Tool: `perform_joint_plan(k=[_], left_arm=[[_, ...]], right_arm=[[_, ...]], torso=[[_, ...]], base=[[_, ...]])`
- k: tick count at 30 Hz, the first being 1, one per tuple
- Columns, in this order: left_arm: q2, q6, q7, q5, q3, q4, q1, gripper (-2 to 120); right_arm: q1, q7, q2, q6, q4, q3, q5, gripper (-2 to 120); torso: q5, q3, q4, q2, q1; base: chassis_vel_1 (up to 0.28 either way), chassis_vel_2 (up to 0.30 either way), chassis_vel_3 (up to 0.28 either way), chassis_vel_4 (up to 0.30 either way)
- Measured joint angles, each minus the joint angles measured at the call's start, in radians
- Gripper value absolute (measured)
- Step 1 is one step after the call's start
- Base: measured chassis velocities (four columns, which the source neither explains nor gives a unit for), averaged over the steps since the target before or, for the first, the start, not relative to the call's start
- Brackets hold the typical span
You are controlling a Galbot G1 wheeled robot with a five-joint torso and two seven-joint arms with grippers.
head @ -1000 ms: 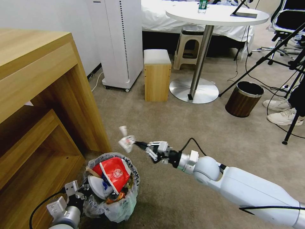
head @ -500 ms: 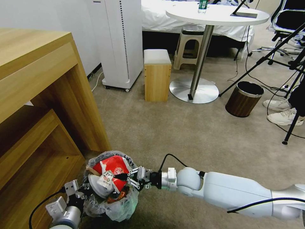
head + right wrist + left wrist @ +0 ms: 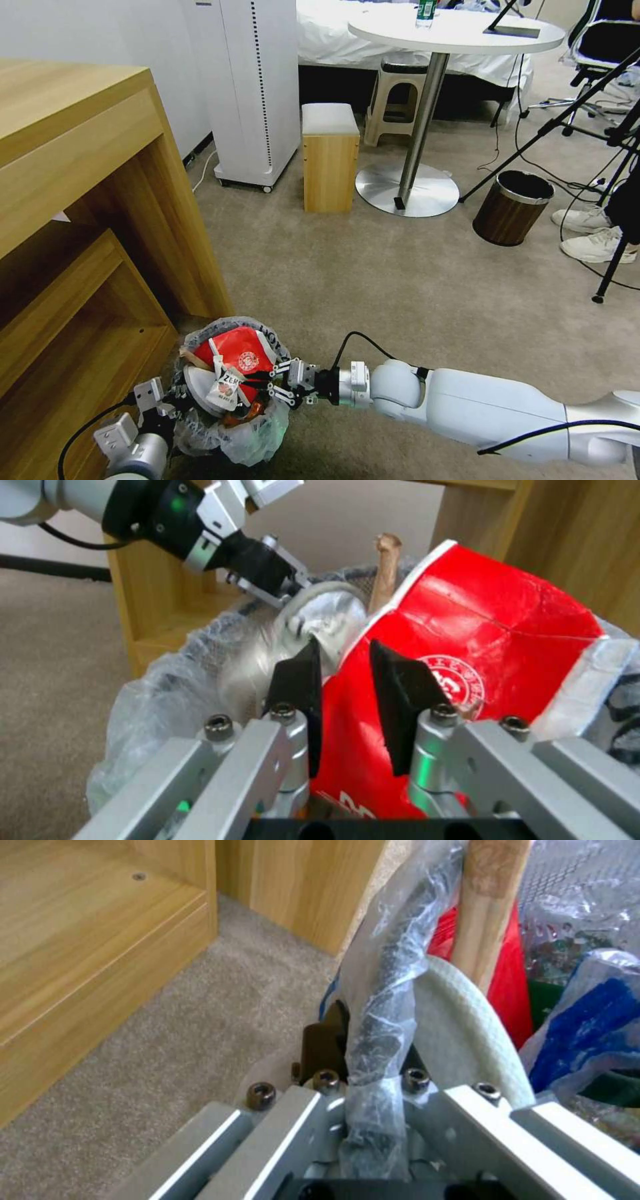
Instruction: Pick up the trash bin and place the garbage on the floor into it.
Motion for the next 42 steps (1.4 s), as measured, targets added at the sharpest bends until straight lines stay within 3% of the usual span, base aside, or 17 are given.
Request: perform_joint_plan(k=[4,16,18,20,23,25,26,36,42], left_arm=[[-0.001,0.0,0.0,0.001,0.002,0.0,0.002,0],[0.003,0.0,0.0,0.004,-0.005,-0.002,0.011,0],[0.01,-0.001,0.0,0.003,-0.011,-0.006,0.016,0],[0.01,-0.001,0.0,0.003,-0.012,-0.007,0.017,0],[0.032,0.016,-0.003,-0.016,-0.016,-0.022,0.023,0],[0.033,0.018,-0.004,-0.018,-0.016,-0.023,0.023,0],[0.048,0.034,-0.011,-0.035,-0.019,-0.03,0.024,0],[0.17,0.108,-0.047,-0.171,-0.018,-0.018,-0.002,0],[0.235,0.117,-0.074,-0.252,-0.011,0.019,-0.03,0]], right_arm=[[-0.018,0.0,-0.008,0.006,-0.004,0.012,-0.01,21],[-0.057,0.006,-0.02,0.037,0.021,0.1,-0.001,59],[-0.068,0.034,-0.032,0.044,0.063,0.152,0.039,70],[-0.071,0.04,-0.034,0.044,0.071,0.163,0.046,71],[-0.106,0.107,-0.049,0.009,0.147,0.312,0.127,89],[-0.109,0.11,-0.049,0.006,0.151,0.323,0.133,92],[-0.118,0.127,-0.052,-0.005,0.171,0.386,0.167,97],[-0.202,0.182,-0.104,-0.04,0.224,0.687,0.221,100],[-0.236,0.182,-0.125,-0.041,0.23,0.778,0.23,100]], torso=[[0.0,0.0,-0.0001,0.0,0.0],[0.0,0.0,0.0,0.0,0.0],[0.0,0.0,0.0001,0.0,0.0],[0.0,0.0,0.0,0.0,0.0],[-0.0001,0.0,-0.0001,0.0,0.0],[-0.0001,0.0,0.0,0.0,0.0],[-0.0001,0.0,0.0,0.0,0.0],[0.0,0.0,-0.0003,0.0,0.0],[0.0,0.0,0.0002,0.0,0.0]], base=[[0.0,0.0,0.0,0.0],[0.0,0.0,0.0,0.0],[0.0,0.0,0.0,0.0],[0.0,0.0,0.0,0.0],[0.0,0.0,0.0,0.0],[0.0,0.0,0.0,0.0],[0.0,0.0,0.0,0.0],[0.0,0.0,0.0,0.0],[0.0,0.0,0.0,0.0]])
